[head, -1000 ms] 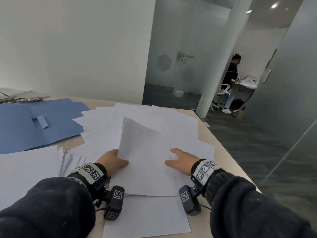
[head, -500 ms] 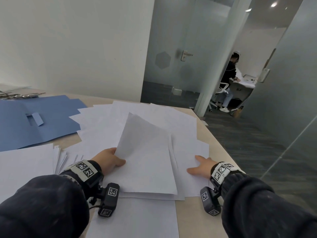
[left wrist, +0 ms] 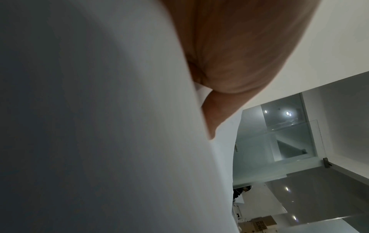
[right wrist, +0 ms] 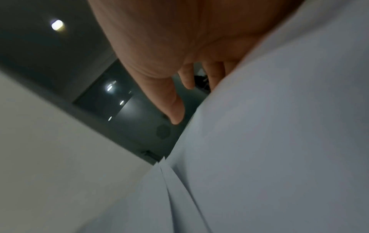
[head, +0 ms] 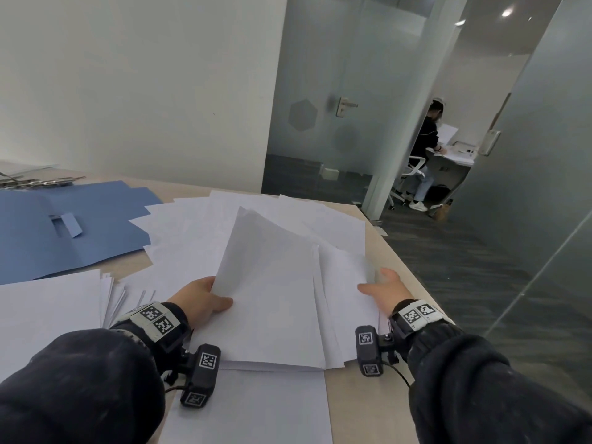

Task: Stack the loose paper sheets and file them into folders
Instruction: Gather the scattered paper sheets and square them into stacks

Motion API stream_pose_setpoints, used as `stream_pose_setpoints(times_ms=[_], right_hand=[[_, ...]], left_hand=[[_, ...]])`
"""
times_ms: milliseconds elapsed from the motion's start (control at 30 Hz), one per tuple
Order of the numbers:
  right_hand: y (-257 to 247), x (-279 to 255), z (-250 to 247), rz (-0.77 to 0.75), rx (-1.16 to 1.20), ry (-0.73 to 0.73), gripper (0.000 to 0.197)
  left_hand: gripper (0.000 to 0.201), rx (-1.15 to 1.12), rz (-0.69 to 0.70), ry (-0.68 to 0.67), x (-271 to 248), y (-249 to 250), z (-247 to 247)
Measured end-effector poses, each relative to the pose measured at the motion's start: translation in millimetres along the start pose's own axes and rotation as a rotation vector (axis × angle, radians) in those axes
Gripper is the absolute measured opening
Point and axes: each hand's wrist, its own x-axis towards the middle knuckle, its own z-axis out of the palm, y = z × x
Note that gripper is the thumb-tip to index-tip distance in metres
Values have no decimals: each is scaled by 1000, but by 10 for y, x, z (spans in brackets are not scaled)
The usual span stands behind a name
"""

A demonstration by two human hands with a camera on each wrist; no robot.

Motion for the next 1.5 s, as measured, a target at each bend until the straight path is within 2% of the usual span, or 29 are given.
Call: stream_pose_setpoints(times_ms=[67, 100, 200, 300, 467, 533, 633, 733, 767, 900, 967, 1033, 1133, 1300, 1500], right_hand=[[62, 49, -49, 120, 178, 78, 95], [73, 40, -64, 174, 213, 100, 93], [133, 19, -72, 269, 222, -11, 48], [121, -84, -69, 201, 29, -104, 29], [67, -106, -99, 152, -287, -52, 42], [54, -122, -155, 169, -390, -13, 42], [100, -156, -279, 189, -442, 68, 37], [223, -109, -423, 161, -499, 163, 35], [229, -146, -469, 152, -431, 232, 37], [281, -155, -569, 66, -403, 289, 41], [301, -150, -613, 94, -193, 354, 36], [332, -197, -648, 103, -138, 409, 29], [391, -230, -811, 127, -26, 510, 19], [444, -391, -1005, 125, 164, 651, 23], [456, -530, -1048, 58, 304, 661, 21]], left_hand=[[50, -8, 0, 2, 3, -15, -10], [48, -10, 2, 7, 4, -20, -18], [33, 1, 16, 23, 25, -41, -23], [27, 0, 18, 38, 48, -61, -18], [43, 5, 15, 26, 61, -78, -38], [38, 17, 18, 30, 68, -79, -34], [30, 25, 18, 37, 72, -68, -30], [41, 27, 18, 35, 80, -72, -31], [44, 27, 18, 34, 83, -74, -33], [31, -6, 7, 39, 89, -73, -43], [42, -43, -2, 49, 111, -95, -64], [48, -75, -12, 64, 146, -126, -84], [35, -94, -23, 83, 172, -133, -83], [32, -110, -35, 112, 145, -79, -43], [29, -169, -28, 123, -7, 116, 80]])
